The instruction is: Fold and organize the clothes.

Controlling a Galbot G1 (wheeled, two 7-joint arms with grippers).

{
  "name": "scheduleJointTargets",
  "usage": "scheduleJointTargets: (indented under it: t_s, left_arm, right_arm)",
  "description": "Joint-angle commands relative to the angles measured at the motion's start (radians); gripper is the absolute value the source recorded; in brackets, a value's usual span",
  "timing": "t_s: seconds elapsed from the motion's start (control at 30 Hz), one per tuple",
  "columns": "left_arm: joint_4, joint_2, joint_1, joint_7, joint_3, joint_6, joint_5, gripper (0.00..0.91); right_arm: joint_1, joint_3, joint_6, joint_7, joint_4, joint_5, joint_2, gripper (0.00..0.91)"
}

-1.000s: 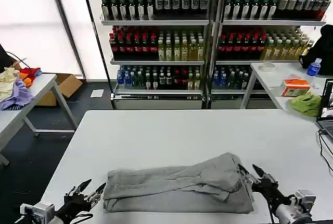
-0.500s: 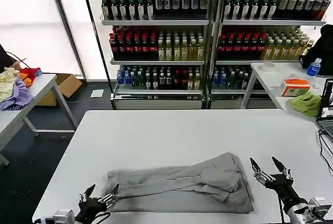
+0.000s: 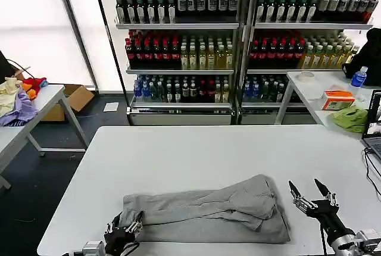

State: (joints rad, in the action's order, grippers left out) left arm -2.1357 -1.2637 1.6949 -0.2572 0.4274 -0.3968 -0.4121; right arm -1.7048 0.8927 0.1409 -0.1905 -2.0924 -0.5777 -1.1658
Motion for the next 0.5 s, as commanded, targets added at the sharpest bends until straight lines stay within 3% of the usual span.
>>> scheduleJointTargets:
  t_s: [0.03,0.23,0.33,0.5]
  left_arm:
    - [0.032,-0.033,0.005,0.000,-0.038,0.030,0.079,0.010]
    - [0.038,-0.049,-0.002,0.009,-0.045,0.079,0.090,0.000]
    - [0.046,-0.032,-0.002,0.070,-0.034,0.152,0.100,0.000]
    - [0.011,0.004,-0.035,0.107,0.061,0.161,0.040,0.000]
  right_arm:
    - [-0.006,0.011,-0.019,-0.003,0.008,-0.019,0.000,0.907]
    - [-0.001,0.009,-0.012,0.001,0.005,-0.036,-0.001,0.907]
    - [0.001,0.010,-0.009,0.001,0.001,-0.040,0.004,0.907]
    - [0.000,0.020,0.001,0.002,-0.009,-0.061,0.010,0.907]
